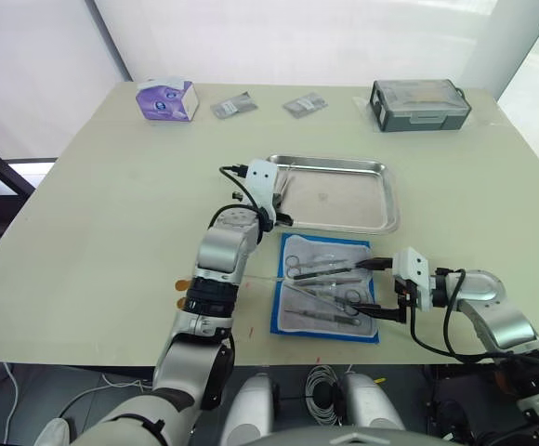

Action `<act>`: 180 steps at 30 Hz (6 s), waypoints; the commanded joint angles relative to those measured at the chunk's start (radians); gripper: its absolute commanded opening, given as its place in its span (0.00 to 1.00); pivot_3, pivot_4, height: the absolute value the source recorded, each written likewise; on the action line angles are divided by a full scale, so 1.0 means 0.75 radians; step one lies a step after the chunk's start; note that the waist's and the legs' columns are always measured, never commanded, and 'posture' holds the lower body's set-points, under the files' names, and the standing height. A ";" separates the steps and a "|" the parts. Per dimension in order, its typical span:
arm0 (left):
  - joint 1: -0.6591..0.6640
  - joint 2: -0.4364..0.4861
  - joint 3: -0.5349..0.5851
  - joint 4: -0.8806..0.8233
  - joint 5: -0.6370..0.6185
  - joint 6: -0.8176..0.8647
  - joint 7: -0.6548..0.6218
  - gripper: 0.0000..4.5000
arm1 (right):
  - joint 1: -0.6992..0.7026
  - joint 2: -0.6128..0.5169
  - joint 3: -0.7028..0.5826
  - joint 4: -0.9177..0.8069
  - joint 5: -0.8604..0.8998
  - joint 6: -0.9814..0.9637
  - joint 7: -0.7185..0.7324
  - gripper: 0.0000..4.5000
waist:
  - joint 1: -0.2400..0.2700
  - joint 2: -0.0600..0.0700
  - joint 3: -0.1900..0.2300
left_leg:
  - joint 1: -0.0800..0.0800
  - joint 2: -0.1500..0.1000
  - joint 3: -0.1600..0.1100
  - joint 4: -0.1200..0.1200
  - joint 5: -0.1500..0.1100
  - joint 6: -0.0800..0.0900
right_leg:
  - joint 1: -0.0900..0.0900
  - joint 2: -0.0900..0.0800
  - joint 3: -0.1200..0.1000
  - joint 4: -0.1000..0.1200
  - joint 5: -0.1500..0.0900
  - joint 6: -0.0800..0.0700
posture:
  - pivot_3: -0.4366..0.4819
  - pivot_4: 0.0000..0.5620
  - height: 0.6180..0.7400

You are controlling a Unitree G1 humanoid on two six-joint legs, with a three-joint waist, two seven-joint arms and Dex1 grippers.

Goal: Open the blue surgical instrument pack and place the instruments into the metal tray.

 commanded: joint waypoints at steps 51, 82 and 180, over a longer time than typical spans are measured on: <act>0.031 0.611 -0.213 -0.098 -0.321 -0.671 -1.527 0.20 | 0.086 0.006 0.105 0.089 -0.119 0.074 -0.022 1.00 | -0.003 0.001 0.000 | 0.001 0.000 0.000 -0.004 0.000 0.000 | 0.001 0.001 -0.001 -0.005 0.000 0.000 | 0.48 0.27 1.00; -0.020 0.455 -0.402 0.323 -0.069 -0.891 -1.654 0.20 | 0.125 -0.010 0.086 0.037 -0.108 0.097 -0.054 1.00 | -0.004 0.000 0.000 | 0.001 0.001 -0.001 -0.004 0.000 0.000 | 0.001 0.002 -0.001 -0.005 0.000 0.000 | 0.48 0.27 1.00; -0.216 0.574 -0.491 0.143 0.004 -0.527 -1.815 0.01 | 0.108 0.015 0.096 0.059 -0.115 0.095 -0.056 1.00 | -0.009 0.001 0.001 | 0.001 0.001 -0.001 -0.004 0.000 0.001 | 0.002 0.003 -0.001 -0.005 0.000 0.000 | 0.48 0.27 1.00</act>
